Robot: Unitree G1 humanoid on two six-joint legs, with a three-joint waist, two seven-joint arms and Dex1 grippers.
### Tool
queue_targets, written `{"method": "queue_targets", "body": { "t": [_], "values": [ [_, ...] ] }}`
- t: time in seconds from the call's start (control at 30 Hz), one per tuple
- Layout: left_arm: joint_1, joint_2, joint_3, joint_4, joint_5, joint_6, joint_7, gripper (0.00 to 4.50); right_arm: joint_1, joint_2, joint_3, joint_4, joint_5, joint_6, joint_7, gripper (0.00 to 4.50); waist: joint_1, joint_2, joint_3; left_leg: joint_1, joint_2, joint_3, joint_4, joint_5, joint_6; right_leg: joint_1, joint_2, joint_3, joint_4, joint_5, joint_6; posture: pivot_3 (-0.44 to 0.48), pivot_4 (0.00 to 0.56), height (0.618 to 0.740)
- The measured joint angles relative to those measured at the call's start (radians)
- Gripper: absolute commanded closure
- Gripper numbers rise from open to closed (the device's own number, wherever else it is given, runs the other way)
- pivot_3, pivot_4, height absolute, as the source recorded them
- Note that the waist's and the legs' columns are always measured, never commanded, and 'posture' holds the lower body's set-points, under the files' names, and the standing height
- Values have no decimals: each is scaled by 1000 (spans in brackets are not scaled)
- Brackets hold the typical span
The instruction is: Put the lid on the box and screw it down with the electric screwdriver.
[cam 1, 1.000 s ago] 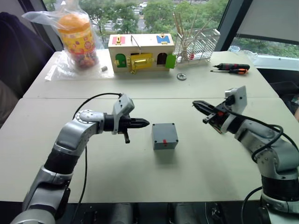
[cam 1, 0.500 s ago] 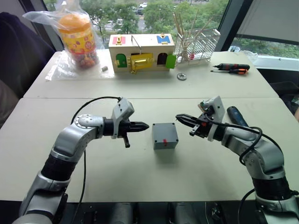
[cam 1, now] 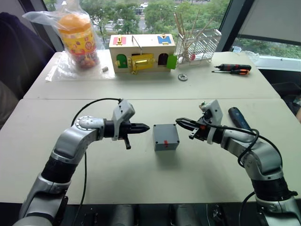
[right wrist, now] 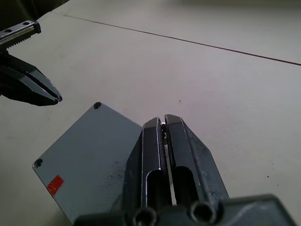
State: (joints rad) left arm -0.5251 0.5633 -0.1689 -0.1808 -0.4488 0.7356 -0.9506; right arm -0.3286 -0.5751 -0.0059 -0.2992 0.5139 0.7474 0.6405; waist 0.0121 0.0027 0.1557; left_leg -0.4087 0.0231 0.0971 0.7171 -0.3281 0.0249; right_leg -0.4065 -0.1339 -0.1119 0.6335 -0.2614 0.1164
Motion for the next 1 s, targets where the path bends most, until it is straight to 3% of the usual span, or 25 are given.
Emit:
{"method": "queue_targets", "body": {
  "t": [1.0],
  "values": [
    [0, -17, 0, 3, 1, -4, 6, 4500, -2, 10, -10, -12, 16, 5, -8, 4451, 0, 0, 0, 0, 0, 0, 0, 0, 0, 0, 0, 0, 0, 0, 0, 0, 150, 708]
  ]
}}
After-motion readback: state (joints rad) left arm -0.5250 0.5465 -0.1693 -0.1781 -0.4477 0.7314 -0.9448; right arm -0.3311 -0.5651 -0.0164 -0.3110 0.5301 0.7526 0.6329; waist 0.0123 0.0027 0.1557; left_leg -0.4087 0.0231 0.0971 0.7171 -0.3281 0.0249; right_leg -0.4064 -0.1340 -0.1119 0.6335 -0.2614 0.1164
